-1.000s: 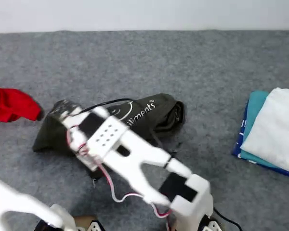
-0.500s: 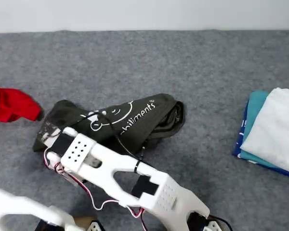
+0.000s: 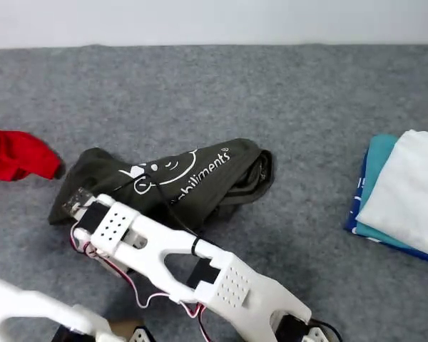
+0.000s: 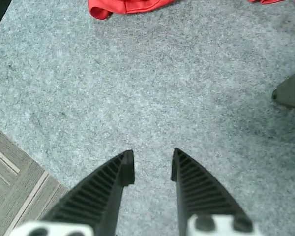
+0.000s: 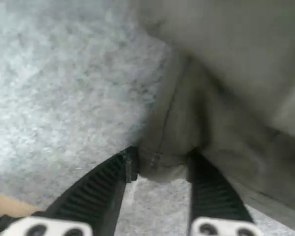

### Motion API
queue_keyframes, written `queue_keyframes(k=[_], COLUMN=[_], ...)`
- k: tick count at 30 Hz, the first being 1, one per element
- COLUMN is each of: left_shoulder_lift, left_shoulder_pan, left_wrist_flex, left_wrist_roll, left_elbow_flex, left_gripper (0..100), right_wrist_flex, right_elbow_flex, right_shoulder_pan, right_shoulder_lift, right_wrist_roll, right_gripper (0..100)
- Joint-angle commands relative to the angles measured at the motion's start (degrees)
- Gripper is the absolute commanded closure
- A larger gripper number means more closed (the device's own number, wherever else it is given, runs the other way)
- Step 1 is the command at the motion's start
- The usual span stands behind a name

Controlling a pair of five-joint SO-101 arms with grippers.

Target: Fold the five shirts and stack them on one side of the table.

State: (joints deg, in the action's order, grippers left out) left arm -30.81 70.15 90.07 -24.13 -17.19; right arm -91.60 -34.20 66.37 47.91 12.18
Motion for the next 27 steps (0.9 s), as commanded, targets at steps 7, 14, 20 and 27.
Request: queue_keyframes(k=[7, 14, 20, 27], left_shoulder_lift=[-1.76, -1.76, -1.76, -1.85], left_shoulder_pan=[-0.09, -0.18, -0.18, -1.93], left_wrist_flex=[-1.41, -1.41, -1.32, -0.88], left_wrist_roll=[-0.26, -0.26, -0.26, -0.26], left_elbow_flex=[0.13, 0.31, 0.22, 0.22], left_gripper=[87, 87, 87, 87], right_wrist_flex=[-0.75, -11.3, -11.38, -11.47], right_elbow_flex=[-2.11, -9.49, -9.32, 4.84], right_shoulder_pan=[-2.51, -6.55, -9.89, -12.62], right_shoulder_lift=[-0.84, -9.36, -19.65, -33.8], right_wrist_roll=[-6.15, -16.26, -19.96, -20.04], right_gripper=[98.7, 98.7, 98.8, 98.8])
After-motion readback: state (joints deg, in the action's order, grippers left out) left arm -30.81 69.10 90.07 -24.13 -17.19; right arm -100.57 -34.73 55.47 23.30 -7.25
